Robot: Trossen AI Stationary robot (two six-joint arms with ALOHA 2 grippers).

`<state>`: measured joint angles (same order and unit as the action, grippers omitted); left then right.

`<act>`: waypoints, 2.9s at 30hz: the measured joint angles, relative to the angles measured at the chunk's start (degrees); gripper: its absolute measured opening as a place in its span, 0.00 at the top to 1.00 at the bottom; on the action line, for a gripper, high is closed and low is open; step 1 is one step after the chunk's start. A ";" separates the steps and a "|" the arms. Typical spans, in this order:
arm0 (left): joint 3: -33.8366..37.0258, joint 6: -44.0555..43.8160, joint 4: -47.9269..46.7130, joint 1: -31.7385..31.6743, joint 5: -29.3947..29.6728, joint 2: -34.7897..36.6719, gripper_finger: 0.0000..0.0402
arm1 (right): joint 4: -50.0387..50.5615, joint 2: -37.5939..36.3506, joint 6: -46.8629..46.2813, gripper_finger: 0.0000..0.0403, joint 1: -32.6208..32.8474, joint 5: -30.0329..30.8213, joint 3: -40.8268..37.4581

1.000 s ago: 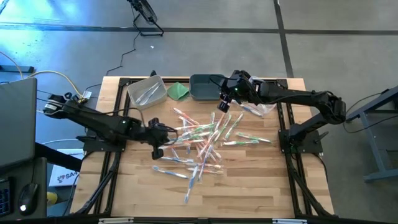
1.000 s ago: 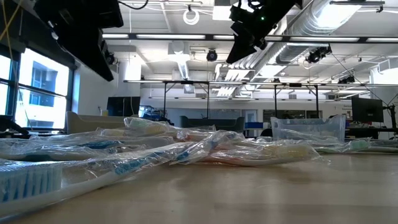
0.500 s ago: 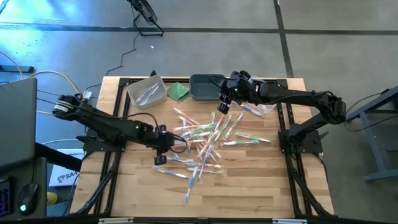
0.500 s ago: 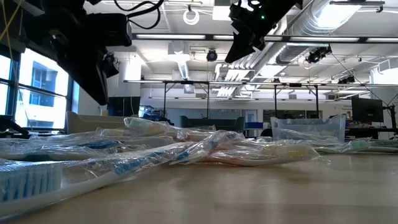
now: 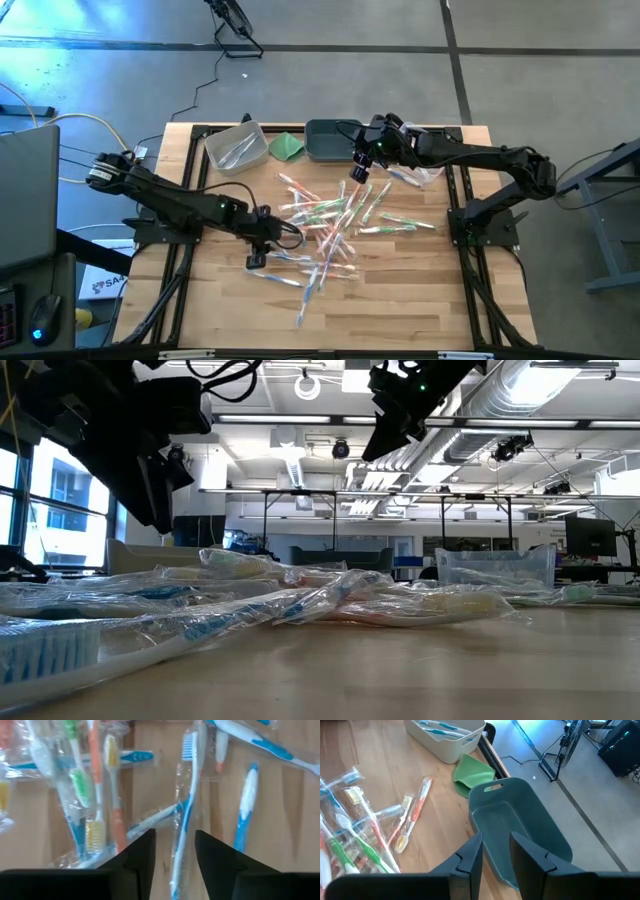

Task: Pick & Place Toothbrushes
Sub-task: Put the blue toothbrush into the gray bin

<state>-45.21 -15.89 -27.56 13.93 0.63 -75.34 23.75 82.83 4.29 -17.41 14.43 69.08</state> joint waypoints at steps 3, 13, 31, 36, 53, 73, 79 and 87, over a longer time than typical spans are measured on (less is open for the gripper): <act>0.00 -0.89 -0.32 0.05 -0.33 -0.69 0.66 | 0.00 0.00 0.02 0.78 0.00 -0.02 0.00; 0.02 -1.44 1.89 0.48 -4.00 -7.69 0.66 | 0.00 0.00 0.07 0.78 0.00 0.09 0.00; 0.03 -3.68 5.37 0.46 -5.03 -14.76 0.66 | -0.02 0.00 0.48 0.78 0.00 0.13 0.00; 0.00 -3.85 5.15 0.36 -4.84 -14.87 0.76 | 0.00 0.00 0.50 0.78 0.00 0.13 0.00; -0.22 -3.94 0.56 0.33 -10.38 -10.09 0.96 | 0.17 0.00 3.15 0.78 0.00 0.05 0.00; -25.72 -0.77 -43.05 -8.24 10.32 2.12 0.95 | 1.43 -0.02 3.46 0.78 0.00 -0.02 -0.02; -28.06 5.35 -44.37 -17.47 13.76 6.12 0.95 | 1.40 -0.02 3.43 0.78 0.00 -0.02 -0.02; -28.09 12.10 -43.93 -33.99 18.90 8.65 0.94 | 1.36 -0.02 2.74 0.78 0.00 -0.02 -0.02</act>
<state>-73.30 -3.80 -71.49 -20.05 19.53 -66.70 25.10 82.81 7.04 -17.41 14.41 69.06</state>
